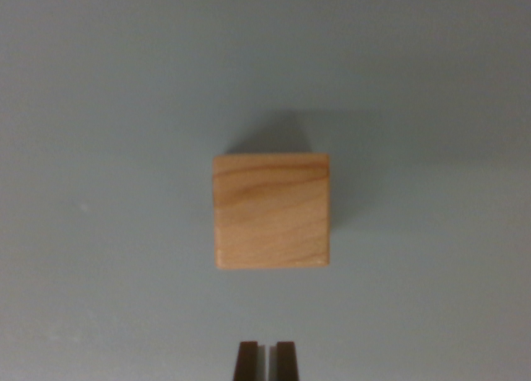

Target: Push wooden cube

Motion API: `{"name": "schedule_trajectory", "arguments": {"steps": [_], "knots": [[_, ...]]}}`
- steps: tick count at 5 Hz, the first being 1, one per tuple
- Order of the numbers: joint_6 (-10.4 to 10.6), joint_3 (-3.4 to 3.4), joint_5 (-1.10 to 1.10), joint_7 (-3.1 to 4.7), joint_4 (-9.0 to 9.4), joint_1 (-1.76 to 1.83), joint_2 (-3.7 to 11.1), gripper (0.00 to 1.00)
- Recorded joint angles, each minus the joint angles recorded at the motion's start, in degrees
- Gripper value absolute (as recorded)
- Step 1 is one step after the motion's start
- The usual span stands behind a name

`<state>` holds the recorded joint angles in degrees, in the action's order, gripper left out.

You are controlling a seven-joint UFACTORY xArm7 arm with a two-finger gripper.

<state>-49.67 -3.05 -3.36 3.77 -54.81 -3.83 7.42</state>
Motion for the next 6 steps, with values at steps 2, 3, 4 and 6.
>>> {"name": "schedule_trajectory", "arguments": {"steps": [2,3,4,6], "knots": [[2.34,-0.17,-0.13,0.21,1.93,-0.12,0.44,0.0],[4.54,-0.33,-0.24,0.41,3.75,-0.22,0.85,0.0],[4.54,-0.33,-0.24,0.41,3.75,-0.22,0.85,0.0],[6.48,-0.47,-0.35,0.59,5.35,-0.32,1.21,0.0]]}}
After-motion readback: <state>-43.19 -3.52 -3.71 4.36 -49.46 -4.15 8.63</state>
